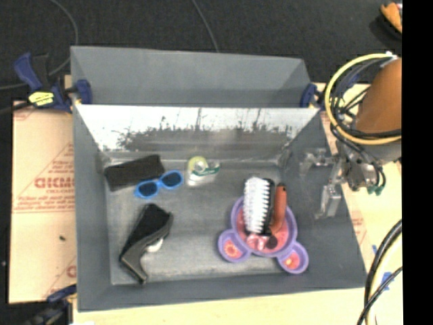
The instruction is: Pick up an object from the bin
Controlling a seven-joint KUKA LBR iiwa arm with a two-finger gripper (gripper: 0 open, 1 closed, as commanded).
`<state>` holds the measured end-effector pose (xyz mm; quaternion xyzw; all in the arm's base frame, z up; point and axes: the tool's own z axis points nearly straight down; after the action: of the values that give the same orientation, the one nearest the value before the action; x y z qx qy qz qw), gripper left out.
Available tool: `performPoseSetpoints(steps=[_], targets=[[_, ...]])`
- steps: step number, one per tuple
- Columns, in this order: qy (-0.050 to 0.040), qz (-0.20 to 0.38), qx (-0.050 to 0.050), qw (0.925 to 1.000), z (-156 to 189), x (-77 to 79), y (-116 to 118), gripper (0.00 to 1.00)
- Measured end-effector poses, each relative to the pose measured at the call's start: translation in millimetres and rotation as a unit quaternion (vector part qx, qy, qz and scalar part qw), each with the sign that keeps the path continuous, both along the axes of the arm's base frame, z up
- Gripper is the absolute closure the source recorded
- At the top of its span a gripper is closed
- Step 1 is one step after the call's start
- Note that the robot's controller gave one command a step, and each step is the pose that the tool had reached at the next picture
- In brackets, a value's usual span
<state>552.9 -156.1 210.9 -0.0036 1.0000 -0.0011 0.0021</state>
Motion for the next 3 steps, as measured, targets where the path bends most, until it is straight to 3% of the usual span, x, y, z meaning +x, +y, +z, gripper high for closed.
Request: performPoseSetpoints(steps=[1,2,3], targets=[[0.0,0.001,0.0,1.0,0,0.0,0,0.0],[-0.0026,0.218,-0.003,0.9759,-105,-27.0,24,0.0],[-0.003,0.262,-0.001,0.965,-138,-25.6,25,0.0]])
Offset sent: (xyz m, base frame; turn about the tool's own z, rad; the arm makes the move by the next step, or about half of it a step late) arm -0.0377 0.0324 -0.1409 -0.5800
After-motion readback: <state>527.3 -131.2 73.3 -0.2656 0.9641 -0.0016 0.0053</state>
